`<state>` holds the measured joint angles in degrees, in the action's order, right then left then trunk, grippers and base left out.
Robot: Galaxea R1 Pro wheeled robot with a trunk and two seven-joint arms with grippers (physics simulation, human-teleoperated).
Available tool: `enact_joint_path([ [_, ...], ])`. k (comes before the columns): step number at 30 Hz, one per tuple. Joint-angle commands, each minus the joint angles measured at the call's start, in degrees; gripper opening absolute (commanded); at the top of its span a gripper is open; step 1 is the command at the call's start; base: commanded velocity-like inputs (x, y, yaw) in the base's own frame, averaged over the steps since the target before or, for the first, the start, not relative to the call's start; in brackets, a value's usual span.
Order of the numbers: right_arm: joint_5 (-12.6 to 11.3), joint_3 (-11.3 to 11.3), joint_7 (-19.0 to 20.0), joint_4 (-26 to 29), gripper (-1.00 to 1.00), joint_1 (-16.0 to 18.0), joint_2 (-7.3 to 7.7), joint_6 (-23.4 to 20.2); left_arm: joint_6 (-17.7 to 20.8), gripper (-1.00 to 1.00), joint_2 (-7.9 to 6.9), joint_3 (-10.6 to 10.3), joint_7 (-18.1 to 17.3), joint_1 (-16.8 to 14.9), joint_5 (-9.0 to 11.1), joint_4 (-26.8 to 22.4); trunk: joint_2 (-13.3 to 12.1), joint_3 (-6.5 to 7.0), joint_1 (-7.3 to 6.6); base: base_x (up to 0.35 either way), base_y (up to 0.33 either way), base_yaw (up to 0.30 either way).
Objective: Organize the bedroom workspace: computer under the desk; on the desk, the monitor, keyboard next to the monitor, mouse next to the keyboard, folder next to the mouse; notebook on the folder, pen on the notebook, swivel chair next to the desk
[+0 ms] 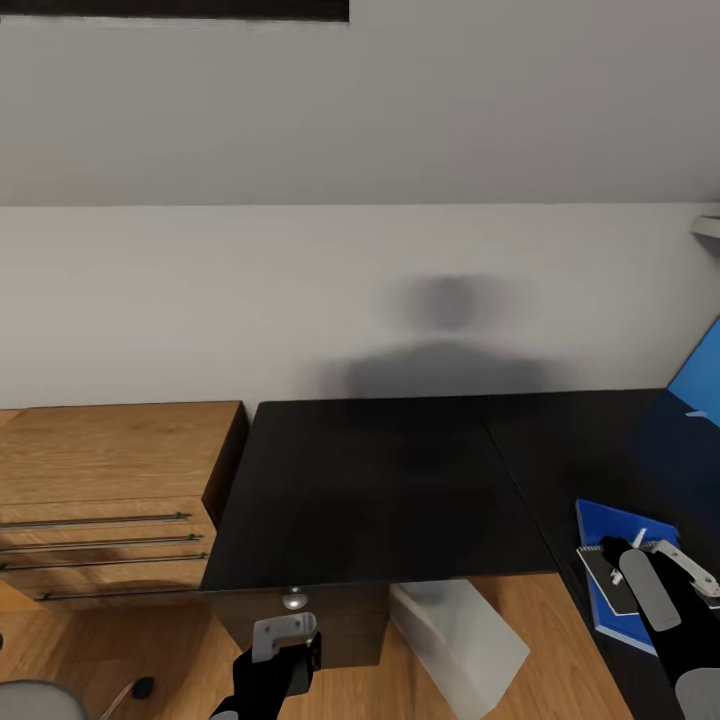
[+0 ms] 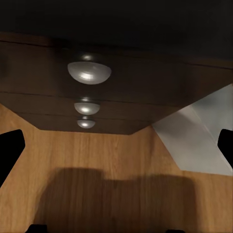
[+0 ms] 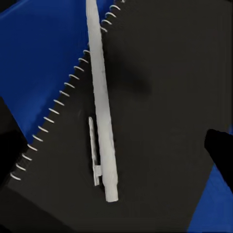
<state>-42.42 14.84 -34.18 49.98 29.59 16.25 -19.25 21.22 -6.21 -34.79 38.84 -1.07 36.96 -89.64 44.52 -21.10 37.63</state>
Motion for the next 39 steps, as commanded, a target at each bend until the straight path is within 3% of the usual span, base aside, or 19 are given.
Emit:
enact_joint_path([
  [1,-0.3,0.0,-0.3,0.1,1.0,0.0,0.01,-0.3,0.1,1.0,-0.04,-0.1,0.5,-0.1,0.4,-0.1,-0.4,0.11,-0.21,0.0,0.0,0.0],
  [9,-0.3,-0.1,-0.3,1.2,1.0,0.0,-0.15,-0.3,0.2,1.0,-0.06,-0.1,0.5,-0.1,0.5,0.1,-3.6,1.55,-1.97,0.0,0.0,0.0],
  [12,-0.2,-1.0,-0.5,4.5,1.0,0.0,-0.48,-0.3,0.2,1.0,-0.04,-0.1,0.5,-0.1,0.5,0.2,-4.8,2.09,-2.63,0.0,0.0,0.0],
  [17,1.6,-9.7,-1.0,10.8,1.0,-0.2,-3.25,-0.4,0.2,1.0,-0.08,0.6,0.7,-0.1,0.5,0.8,-6.8,2.98,-3.73,-0.002,0.0,0.0],
  [20,2.8,-16.6,-0.9,12.4,1.0,-0.2,-5.94,-0.5,0.2,1.0,-0.08,1.4,0.7,-0.1,0.5,0.9,-8.0,3.52,-4.39,-0.168,0.01,0.0],
  [23,3.2,-21.4,-1.0,12.6,1.0,-0.2,-7.78,-0.3,0.2,1.0,-0.11,2.4,0.7,-0.1,0.5,1.0,-9.2,4.06,-5.05,-0.294,0.06,0.0],
  [28,3.5,-26.1,-1.0,12.7,1.0,-0.2,-9.9,-0.2,0.2,1.0,-0.08,5.7,0.3,-0.1,0.6,3.2,-11.2,4.96,-6.14,-0.324,0.084,0.0],
  [31,3.6,-27.8,-0.9,12.7,1.0,-0.2,-11.25,-0.2,0.3,1.0,0.46,8.6,0.0,-0.1,0.6,8.2,-12.4,5.5,-6.8,-0.334,0.093,0.0],
  [34,3.5,-28.6,-0.9,12.6,1.0,-0.2,-11.45,-0.2,0.2,1.0,1.11,10.6,-0.1,-0.1,0.6,9.8,-13.6,6.04,-7.46,-0.335,0.094,0.0],
  [35,3.5,-29.4,-0.9,12.4,1.0,-0.2,-11.62,-0.2,0.2,1.0,1.45,12.1,-0.2,-0.1,0.6,10.7,-14.0,6.22,-7.68,-0.336,0.095,0.0],
  [36,5.0,-34.8,-0.9,7.9,1.0,-1.6,-12.64,4.2,0.3,1.0,1.85,13.9,-0.3,-0.1,0.4,13.9,-14.4,6.39,-7.9,-0.336,0.095,0.0],
  [39,6.7,-37.2,-1.1,6.0,1.0,-2.6,-12.69,7.3,0.4,1.0,1.88,14.1,-0.3,-0.1,0.5,14.4,-15.6,6.93,-8.56,-0.336,0.095,0.0],
])
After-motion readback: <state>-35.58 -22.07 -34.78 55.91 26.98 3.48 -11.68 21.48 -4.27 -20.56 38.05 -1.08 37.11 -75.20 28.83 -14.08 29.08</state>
